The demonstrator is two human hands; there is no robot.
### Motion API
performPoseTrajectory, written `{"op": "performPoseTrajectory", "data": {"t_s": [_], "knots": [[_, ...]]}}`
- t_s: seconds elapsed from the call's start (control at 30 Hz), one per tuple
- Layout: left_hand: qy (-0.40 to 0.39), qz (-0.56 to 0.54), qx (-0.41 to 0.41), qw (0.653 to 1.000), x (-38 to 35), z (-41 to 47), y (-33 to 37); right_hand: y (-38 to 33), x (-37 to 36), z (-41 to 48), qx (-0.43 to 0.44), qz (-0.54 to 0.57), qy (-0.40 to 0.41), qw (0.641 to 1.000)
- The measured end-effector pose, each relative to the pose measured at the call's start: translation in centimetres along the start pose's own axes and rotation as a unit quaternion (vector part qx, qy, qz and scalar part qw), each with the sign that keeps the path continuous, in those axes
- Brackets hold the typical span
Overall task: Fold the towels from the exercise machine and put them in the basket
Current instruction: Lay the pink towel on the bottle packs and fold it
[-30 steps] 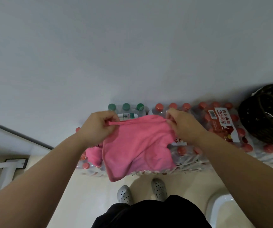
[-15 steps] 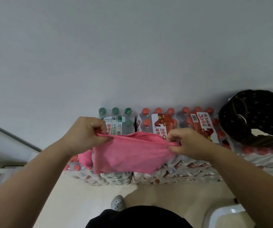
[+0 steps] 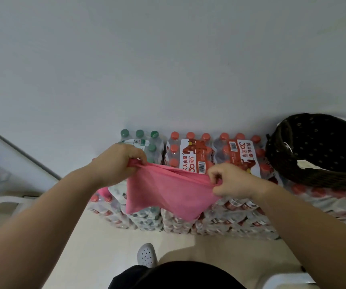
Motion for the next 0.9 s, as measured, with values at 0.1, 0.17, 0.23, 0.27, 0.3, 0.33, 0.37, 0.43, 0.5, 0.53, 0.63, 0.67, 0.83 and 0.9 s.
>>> {"op": "performPoseTrajectory", "data": {"t_s": [0.1, 0.17, 0.23, 0.27, 0.3, 0.33, 0.37, 0.43, 0.5, 0.53, 0.63, 0.67, 0.83, 0.9], "knots": [[0.006, 0.017, 0.011, 1.000, -0.1, -0.2, -0.1, -0.1, 2.1, -0.7, 0.008, -0.004, 0.032, 0.999], [0.029, 0.031, 0.026, 0.999, 0.3, -0.1, -0.6, -0.2, 4.0, -1.4, 0.017, 0.004, 0.079, 0.997], [0.056, 0.040, 0.047, 0.997, 0.9, -0.1, -1.3, -0.3, 6.1, -2.3, 0.026, 0.013, 0.129, 0.991], [0.067, 0.044, 0.051, 0.995, 1.2, -0.1, -1.6, -0.4, 7.0, -2.7, 0.031, 0.016, 0.149, 0.988], [0.078, 0.050, 0.050, 0.994, 1.5, 0.0, -1.7, -0.4, 7.8, -3.1, 0.036, 0.020, 0.164, 0.986], [0.088, 0.056, 0.043, 0.994, 1.8, 0.0, -1.6, -0.4, 8.5, -3.4, 0.038, 0.027, 0.173, 0.984], [0.096, 0.063, 0.034, 0.993, 2.1, 0.1, -1.4, -0.3, 9.0, -3.7, 0.038, 0.037, 0.178, 0.983], [0.115, 0.062, 0.026, 0.991, 2.7, 0.2, -1.2, -0.1, 9.7, -4.2, 0.040, 0.062, 0.179, 0.981], [0.125, 0.023, 0.047, 0.991, 3.3, 0.3, -1.4, -0.1, 10.0, -4.7, 0.036, 0.089, 0.173, 0.980], [0.125, -0.009, 0.061, 0.990, 3.4, 0.3, -1.7, -0.2, 10.1, -4.8, 0.037, 0.098, 0.170, 0.980], [0.108, -0.102, 0.102, 0.984, 3.1, 0.2, -2.4, -0.8, 10.0, -5.2, 0.039, 0.116, 0.151, 0.981], [0.101, -0.134, 0.115, 0.979, 2.9, 0.1, -2.6, -1.1, 9.8, -5.2, 0.039, 0.114, 0.137, 0.983], [0.055, -0.289, 0.157, 0.943, 1.4, -0.9, -4.2, -1.9, 8.5, -5.3, 0.024, 0.105, 0.070, 0.992], [0.037, -0.330, 0.167, 0.928, 1.1, -1.4, -5.0, -2.3, 8.5, -5.0, 0.029, 0.099, 0.079, 0.992]]}}
Point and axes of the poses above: each hand's wrist, its own z-axis towards the middle knuckle, its own x-axis out of the back of the hand, y = z × x, the point moved 10 cm from there along z, towards the middle knuckle
